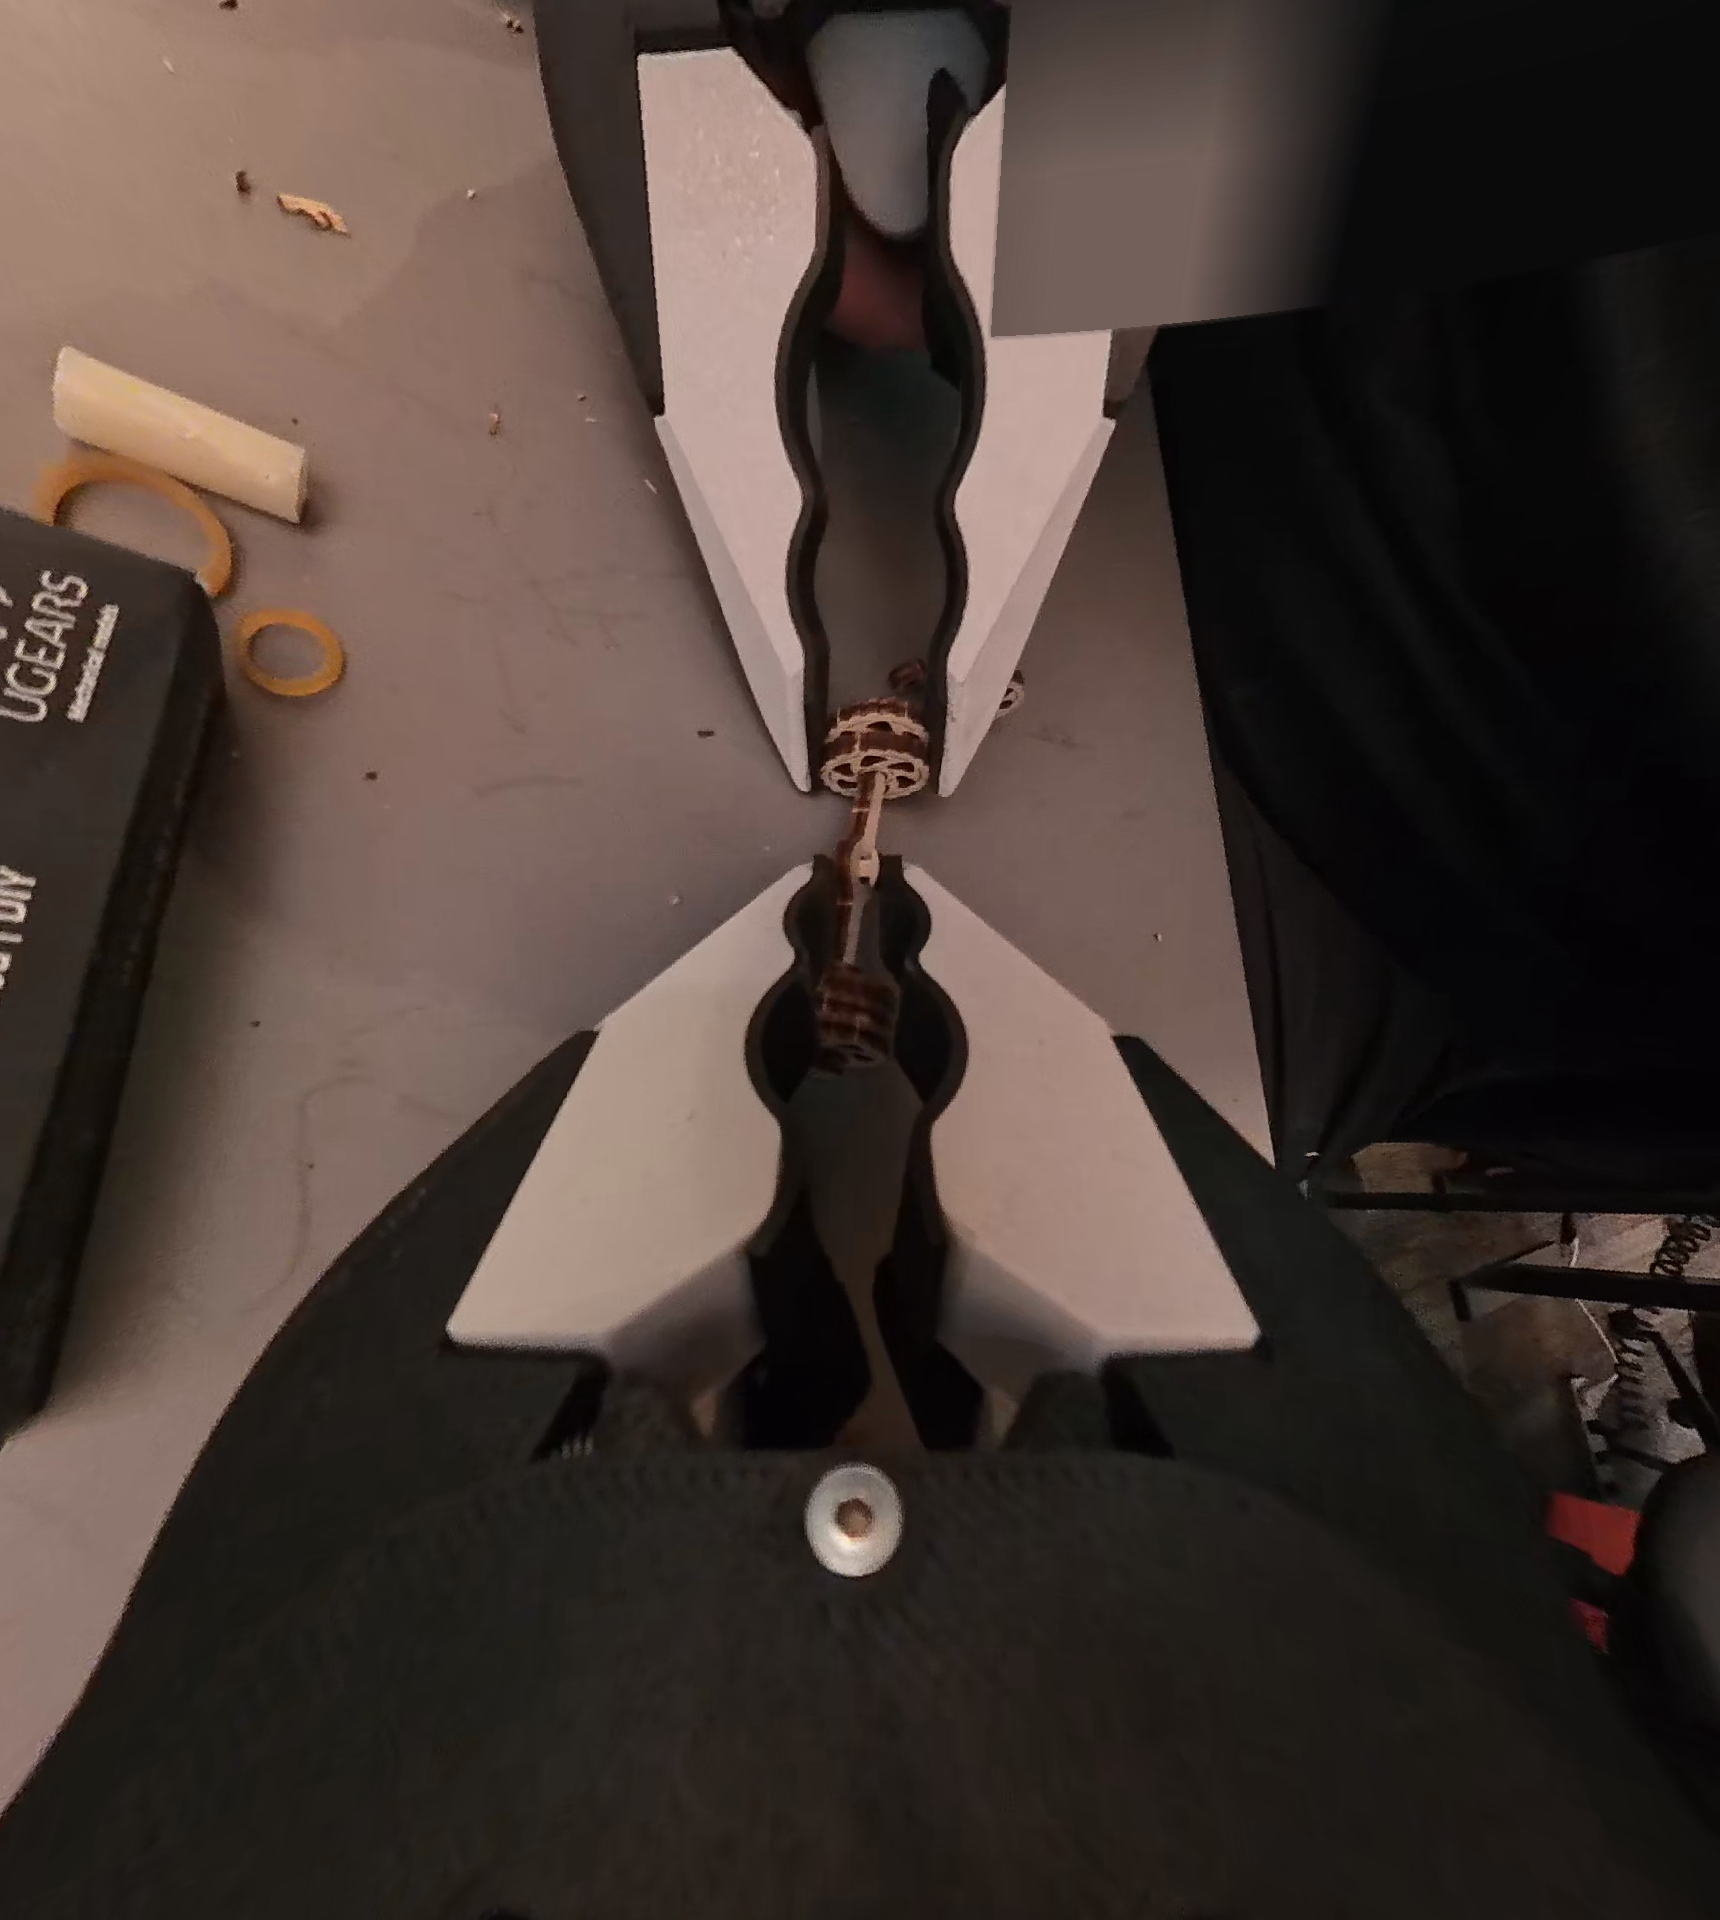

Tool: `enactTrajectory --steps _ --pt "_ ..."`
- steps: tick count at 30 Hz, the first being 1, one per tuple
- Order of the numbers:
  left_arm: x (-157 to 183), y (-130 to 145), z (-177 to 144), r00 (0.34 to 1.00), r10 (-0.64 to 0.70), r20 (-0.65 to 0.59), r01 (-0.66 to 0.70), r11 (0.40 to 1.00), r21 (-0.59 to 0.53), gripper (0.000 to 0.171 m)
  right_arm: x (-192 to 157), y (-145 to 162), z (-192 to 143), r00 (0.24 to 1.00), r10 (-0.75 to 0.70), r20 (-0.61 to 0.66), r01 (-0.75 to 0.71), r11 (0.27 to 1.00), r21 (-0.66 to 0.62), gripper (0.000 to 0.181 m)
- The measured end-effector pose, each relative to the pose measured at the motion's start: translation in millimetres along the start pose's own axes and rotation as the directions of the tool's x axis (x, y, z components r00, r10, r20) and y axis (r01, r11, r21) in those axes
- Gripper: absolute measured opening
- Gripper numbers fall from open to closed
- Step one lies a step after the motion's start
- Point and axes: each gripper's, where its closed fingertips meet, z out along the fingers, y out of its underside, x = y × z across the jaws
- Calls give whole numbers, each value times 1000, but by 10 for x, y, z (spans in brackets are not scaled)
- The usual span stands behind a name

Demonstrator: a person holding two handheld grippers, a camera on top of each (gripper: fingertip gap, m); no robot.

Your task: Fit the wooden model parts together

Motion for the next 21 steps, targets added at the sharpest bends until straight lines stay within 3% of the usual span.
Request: enactTrajectory --steps 12,19,21 --pt "19 28 19 999 -24 34 24 1000 7 10 -9 -1 -1 999 -37 -19 37 999 1 20" --pt "84 -25 66 994 -32 102 27 998 48 9 -18 -20 -24 984 -148 -97 151 988 16 21" --pt "102 7 88 991 -58 119 52 997 50 16 5 13 -26 964 -221 -146 221 975 -17 20"
